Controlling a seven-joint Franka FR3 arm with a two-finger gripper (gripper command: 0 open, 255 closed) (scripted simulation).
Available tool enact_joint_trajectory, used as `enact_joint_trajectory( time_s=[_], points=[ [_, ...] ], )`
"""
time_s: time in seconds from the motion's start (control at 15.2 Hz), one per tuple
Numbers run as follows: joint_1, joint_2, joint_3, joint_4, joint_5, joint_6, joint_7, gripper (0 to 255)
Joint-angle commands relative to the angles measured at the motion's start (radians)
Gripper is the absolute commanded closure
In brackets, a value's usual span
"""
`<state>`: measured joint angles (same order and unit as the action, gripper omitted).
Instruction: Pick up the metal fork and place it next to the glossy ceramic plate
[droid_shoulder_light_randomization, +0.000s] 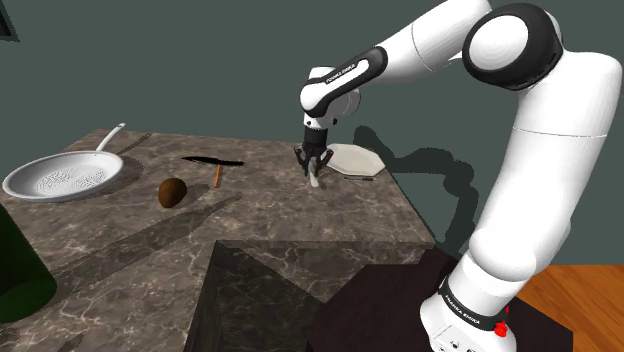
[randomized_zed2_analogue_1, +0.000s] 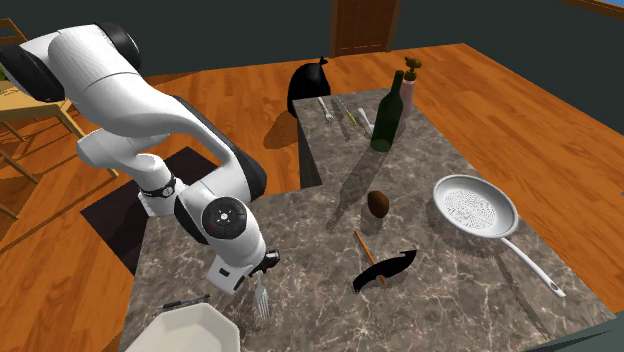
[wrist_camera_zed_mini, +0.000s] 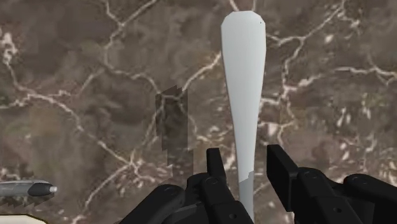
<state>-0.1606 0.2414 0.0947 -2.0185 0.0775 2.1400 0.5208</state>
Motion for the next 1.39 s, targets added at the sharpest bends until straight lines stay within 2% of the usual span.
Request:
enact_joint_trajectory(
  time_s=[0.0, 0.26, 0.33, 0.66, 0.92, 1.32],
  points=[
    [0.000, 0.001, 0.000, -0.001, 0.000, 0.003, 0.000, 255],
    [0.000, 0.001, 0.000, -0.001, 0.000, 0.003, 0.000, 255],
    [0.000, 0.001, 0.000, -0.001, 0.000, 0.003, 0.000, 0],
    [0.000, 0.001, 0.000, -0.001, 0.000, 0.003, 0.000, 0],
    [-0.006, -0.044, -0.003, 0.073, -0.001, -0.116, 0.000, 0],
    [-0.006, -0.044, -0.003, 0.073, -0.001, -0.116, 0.000, 0]
  ],
)
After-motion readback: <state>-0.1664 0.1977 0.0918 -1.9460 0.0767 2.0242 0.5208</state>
